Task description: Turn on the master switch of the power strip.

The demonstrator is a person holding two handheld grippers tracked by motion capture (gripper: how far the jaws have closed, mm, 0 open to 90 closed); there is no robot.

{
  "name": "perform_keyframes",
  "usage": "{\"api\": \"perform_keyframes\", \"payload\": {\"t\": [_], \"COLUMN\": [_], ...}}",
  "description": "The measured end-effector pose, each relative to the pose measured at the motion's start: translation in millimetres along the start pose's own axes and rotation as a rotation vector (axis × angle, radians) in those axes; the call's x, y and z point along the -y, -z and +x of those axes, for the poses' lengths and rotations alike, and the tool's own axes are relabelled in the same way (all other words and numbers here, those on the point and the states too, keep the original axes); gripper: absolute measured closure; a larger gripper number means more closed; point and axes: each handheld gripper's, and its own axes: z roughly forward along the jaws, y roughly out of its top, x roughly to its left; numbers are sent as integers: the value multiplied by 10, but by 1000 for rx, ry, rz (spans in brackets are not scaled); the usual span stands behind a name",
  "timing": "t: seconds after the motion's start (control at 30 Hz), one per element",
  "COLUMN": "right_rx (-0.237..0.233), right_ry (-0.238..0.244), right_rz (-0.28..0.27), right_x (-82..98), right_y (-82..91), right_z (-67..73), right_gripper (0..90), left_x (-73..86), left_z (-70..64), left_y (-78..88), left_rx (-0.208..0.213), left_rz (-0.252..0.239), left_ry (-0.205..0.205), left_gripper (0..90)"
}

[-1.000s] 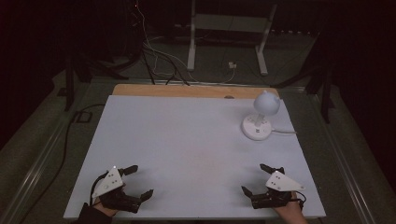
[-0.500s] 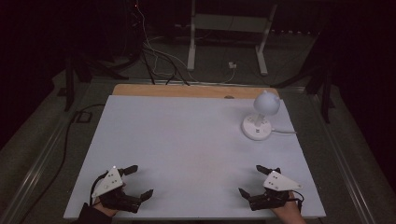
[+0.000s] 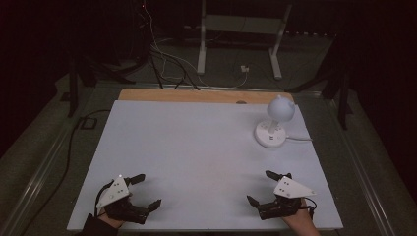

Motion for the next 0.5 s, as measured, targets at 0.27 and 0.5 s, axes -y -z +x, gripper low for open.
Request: {"api": "perform_keyframes", "payload": {"t": [0.27, 0.5], "right_rx": [12, 18], "right_ry": [-19, -43], "right_rz": [-36, -59], "right_x": [-120, -200], "right_y": [35, 58], "right_z": [-78, -173], "right_gripper": [0, 0], "left_x": [-2, -1], "left_z": [4, 9], "left_y": [9, 6], "left_rx": [2, 1], "left_rz": [-4, -5], "left_ry": [3, 7], "left_gripper": [2, 2]}}
